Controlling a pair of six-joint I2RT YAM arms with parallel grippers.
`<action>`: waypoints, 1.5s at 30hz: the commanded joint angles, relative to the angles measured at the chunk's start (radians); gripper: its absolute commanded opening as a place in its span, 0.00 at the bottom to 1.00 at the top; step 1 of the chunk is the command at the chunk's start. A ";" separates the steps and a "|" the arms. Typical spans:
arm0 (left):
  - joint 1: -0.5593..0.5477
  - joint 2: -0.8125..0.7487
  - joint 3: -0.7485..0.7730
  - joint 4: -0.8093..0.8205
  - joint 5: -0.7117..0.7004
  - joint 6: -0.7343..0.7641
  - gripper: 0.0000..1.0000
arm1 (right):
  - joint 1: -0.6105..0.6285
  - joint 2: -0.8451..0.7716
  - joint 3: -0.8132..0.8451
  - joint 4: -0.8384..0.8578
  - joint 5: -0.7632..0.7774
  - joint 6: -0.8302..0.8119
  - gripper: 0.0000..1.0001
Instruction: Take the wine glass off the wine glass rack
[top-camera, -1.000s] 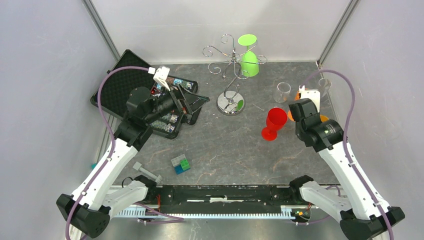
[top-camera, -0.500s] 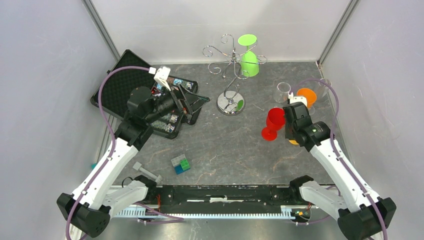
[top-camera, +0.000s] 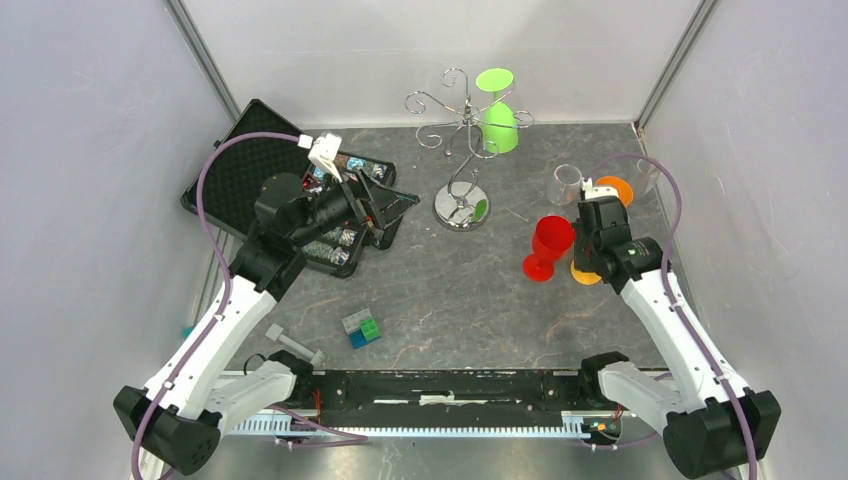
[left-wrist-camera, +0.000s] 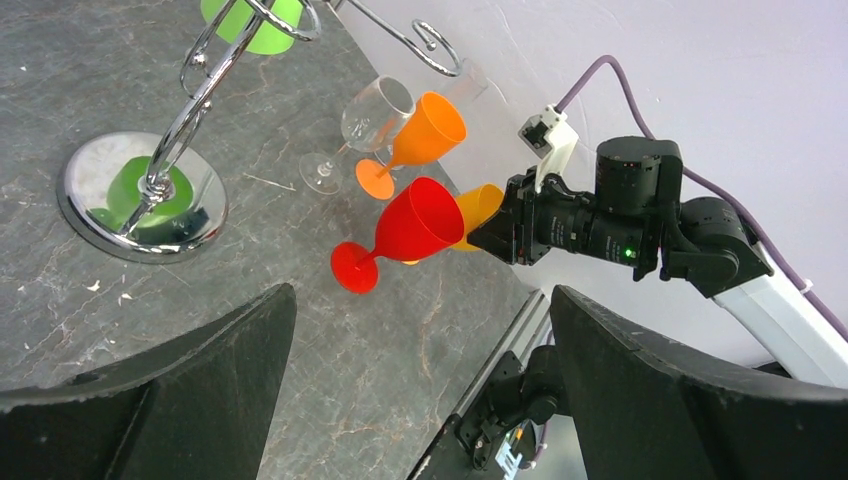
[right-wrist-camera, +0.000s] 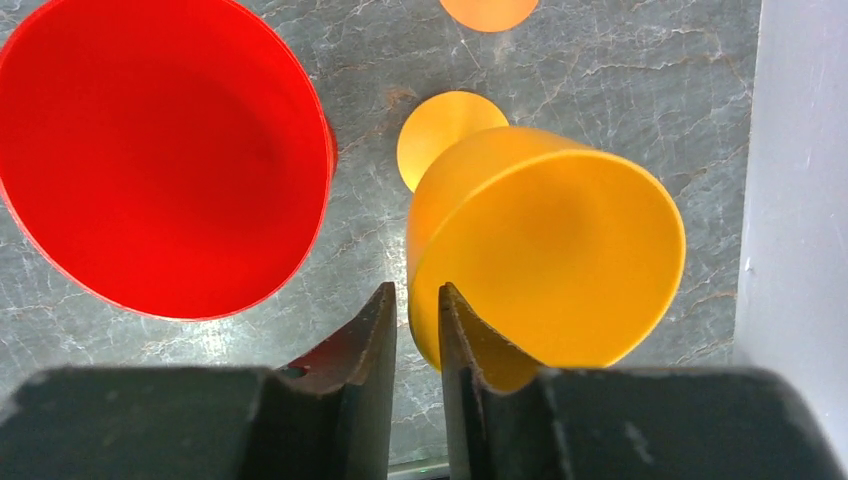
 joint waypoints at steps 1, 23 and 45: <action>0.003 0.006 0.049 -0.027 -0.032 0.040 1.00 | -0.016 -0.009 0.056 0.034 -0.012 -0.026 0.34; 0.000 0.350 0.528 -0.040 -0.041 -0.076 1.00 | -0.018 -0.086 0.201 0.205 -0.255 0.069 0.59; 0.015 0.274 0.465 -0.088 -0.278 0.141 1.00 | -0.002 0.193 0.368 0.842 -0.710 0.737 0.54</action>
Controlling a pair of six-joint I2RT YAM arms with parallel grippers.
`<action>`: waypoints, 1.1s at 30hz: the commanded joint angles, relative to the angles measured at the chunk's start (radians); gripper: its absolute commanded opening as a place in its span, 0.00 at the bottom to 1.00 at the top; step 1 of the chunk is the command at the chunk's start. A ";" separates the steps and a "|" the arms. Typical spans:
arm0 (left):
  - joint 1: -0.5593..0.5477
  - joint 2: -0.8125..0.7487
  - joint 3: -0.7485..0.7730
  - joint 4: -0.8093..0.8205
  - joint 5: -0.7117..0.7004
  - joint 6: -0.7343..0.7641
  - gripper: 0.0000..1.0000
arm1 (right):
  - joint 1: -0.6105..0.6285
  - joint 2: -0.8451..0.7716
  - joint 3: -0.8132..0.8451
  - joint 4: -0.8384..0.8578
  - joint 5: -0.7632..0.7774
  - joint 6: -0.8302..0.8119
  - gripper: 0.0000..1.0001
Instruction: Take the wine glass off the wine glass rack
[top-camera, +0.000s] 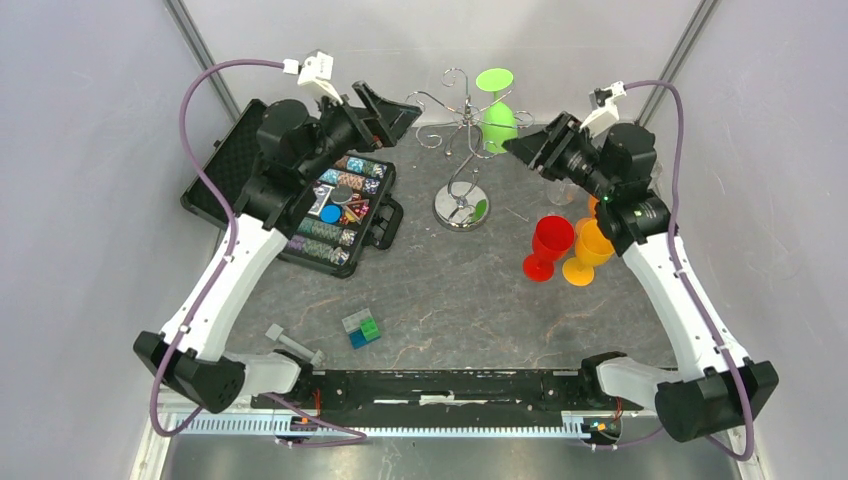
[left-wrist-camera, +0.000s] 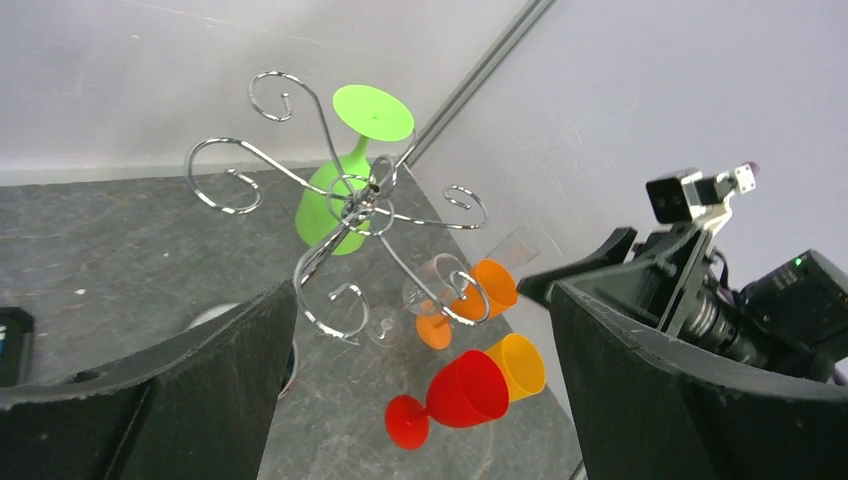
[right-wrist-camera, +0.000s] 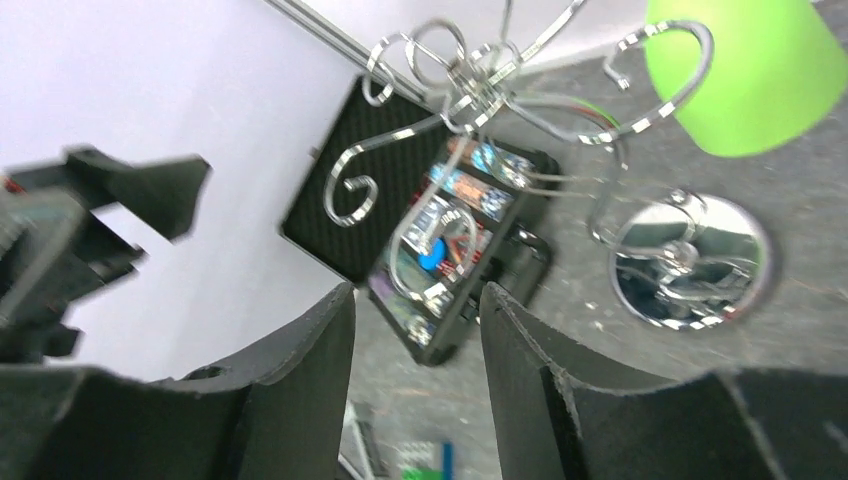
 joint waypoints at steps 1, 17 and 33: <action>0.008 -0.090 -0.057 -0.030 -0.056 0.089 1.00 | 0.018 0.055 0.077 0.224 0.045 0.213 0.53; 0.007 -0.401 -0.309 -0.205 -0.240 0.209 1.00 | 0.116 0.355 0.423 0.008 0.536 0.316 0.42; 0.008 -0.443 -0.424 -0.207 -0.302 0.245 1.00 | 0.135 0.522 0.613 -0.158 0.683 0.278 0.41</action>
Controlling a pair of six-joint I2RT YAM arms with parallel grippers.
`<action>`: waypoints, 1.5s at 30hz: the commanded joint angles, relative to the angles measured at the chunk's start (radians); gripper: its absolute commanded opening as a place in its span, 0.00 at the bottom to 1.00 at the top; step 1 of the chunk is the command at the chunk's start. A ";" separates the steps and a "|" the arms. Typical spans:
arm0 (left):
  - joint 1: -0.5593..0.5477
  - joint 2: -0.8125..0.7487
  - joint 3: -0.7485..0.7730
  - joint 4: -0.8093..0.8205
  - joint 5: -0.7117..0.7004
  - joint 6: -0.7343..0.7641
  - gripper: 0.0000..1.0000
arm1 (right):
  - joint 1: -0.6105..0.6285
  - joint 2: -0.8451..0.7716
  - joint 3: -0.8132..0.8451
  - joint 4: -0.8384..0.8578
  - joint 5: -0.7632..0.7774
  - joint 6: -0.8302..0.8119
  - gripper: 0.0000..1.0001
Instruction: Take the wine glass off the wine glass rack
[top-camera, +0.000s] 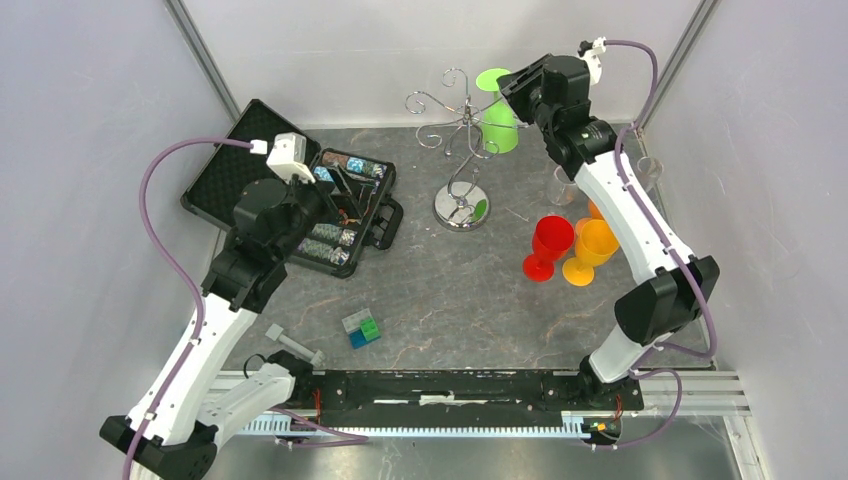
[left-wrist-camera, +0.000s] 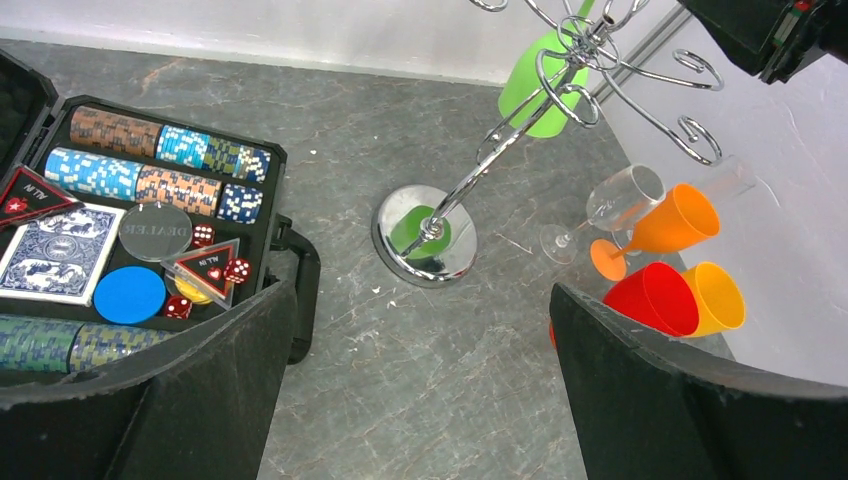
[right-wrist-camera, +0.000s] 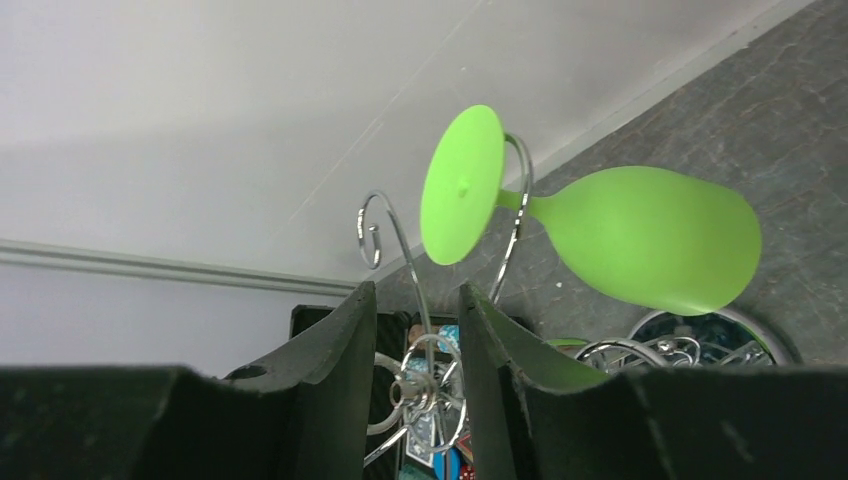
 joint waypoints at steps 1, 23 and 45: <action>0.004 -0.008 -0.016 0.016 -0.030 0.045 1.00 | 0.004 0.025 0.046 -0.022 0.065 -0.012 0.42; 0.004 -0.014 -0.029 0.013 -0.028 0.039 1.00 | -0.012 0.083 0.024 0.053 0.051 0.054 0.30; 0.003 -0.008 -0.037 0.019 -0.029 0.034 1.00 | -0.046 0.136 0.025 0.062 0.030 0.135 0.35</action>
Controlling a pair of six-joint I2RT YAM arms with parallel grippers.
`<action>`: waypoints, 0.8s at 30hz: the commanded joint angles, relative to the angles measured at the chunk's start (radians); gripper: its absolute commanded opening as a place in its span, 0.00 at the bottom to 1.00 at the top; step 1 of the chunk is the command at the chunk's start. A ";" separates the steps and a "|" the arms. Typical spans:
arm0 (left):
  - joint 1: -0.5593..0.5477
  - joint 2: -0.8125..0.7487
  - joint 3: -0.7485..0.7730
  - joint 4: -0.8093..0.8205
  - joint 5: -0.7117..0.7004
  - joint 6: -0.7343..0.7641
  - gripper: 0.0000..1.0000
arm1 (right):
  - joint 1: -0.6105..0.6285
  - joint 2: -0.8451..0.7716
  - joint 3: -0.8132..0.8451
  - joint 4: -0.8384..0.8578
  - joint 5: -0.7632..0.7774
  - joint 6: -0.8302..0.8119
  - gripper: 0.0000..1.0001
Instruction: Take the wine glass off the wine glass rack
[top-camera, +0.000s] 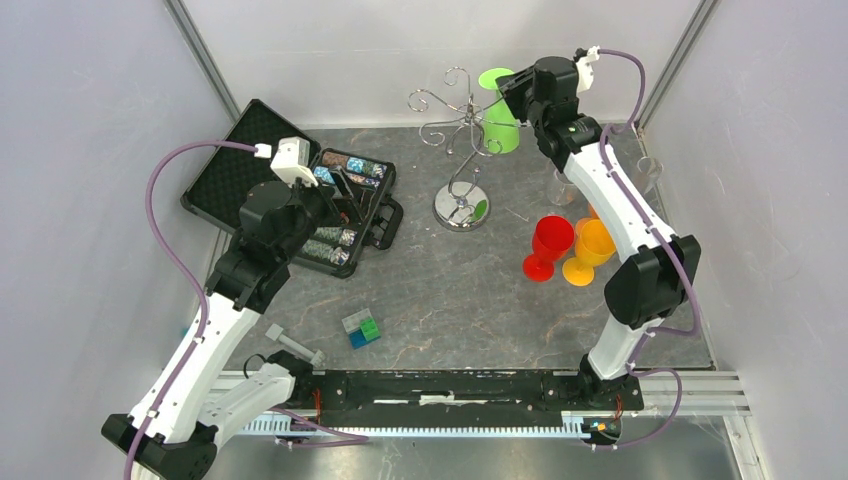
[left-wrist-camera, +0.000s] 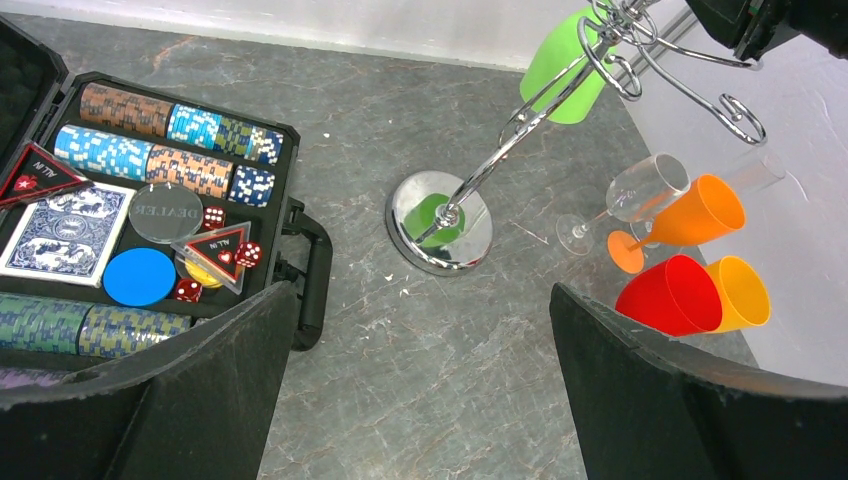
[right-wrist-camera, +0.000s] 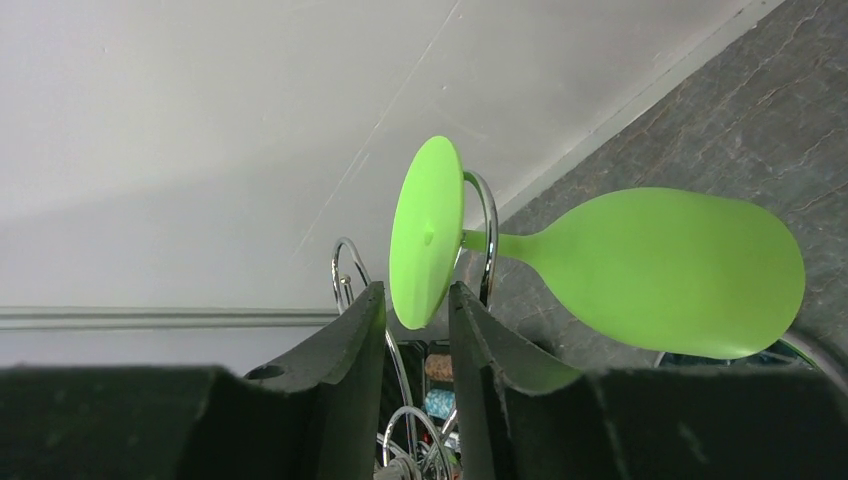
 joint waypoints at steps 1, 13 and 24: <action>0.003 -0.005 -0.002 0.019 -0.011 0.032 1.00 | -0.024 0.032 0.012 0.012 -0.005 0.048 0.34; 0.004 -0.006 -0.003 0.022 -0.015 0.030 1.00 | -0.029 0.085 0.081 -0.002 -0.029 0.099 0.26; 0.003 -0.008 -0.003 0.021 -0.018 0.033 1.00 | -0.029 0.084 0.066 0.016 -0.037 0.089 0.00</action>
